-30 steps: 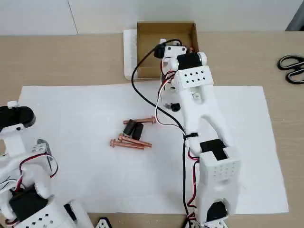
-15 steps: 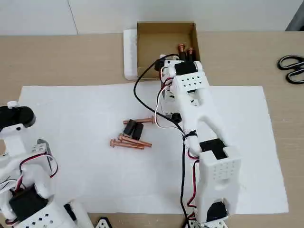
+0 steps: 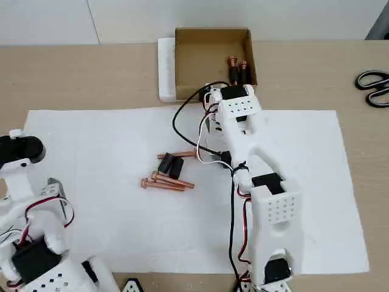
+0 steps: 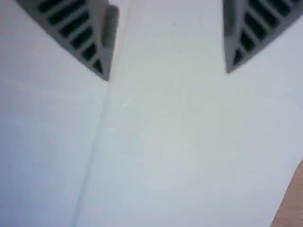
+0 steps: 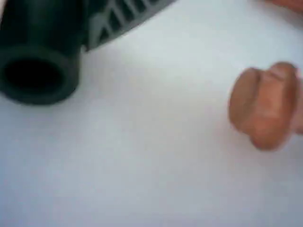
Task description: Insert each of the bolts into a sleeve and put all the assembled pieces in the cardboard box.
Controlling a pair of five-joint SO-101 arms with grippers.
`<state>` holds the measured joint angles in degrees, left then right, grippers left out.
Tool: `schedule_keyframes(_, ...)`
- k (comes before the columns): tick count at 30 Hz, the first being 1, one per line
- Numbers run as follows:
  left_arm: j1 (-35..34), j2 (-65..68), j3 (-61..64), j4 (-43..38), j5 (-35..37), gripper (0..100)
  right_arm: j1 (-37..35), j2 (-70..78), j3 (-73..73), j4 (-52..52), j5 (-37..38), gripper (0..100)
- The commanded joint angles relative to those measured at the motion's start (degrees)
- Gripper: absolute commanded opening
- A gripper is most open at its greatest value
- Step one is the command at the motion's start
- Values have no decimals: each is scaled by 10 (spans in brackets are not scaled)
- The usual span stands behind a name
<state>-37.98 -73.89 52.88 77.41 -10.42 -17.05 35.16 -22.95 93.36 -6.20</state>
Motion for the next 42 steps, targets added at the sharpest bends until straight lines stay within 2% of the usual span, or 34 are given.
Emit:
schedule_keyframes(1, 4, -5, -2, 2, 4, 152, 0, -6, -3, -1, -1, 202)
schedule_keyframes(8, 4, -5, -2, 2, 4, 152, 0, -6, -3, -7, -1, 196)
schedule_keyframes(14, 4, -5, -2, 2, 4, 152, -17, -6, -4, -10, 0, 147)
schedule_keyframes(32, 4, -5, -2, 2, 4, 152, -28, -6, -3, -20, 17, 142)
schedule_keyframes(38, 4, -5, -2, 2, 4, 152, -17, -9, -3, -21, 21, 9)
schedule_keyframes(42, 4, -5, -2, 2, 4, 152, 1, -11, -3, -15, 21, 4)
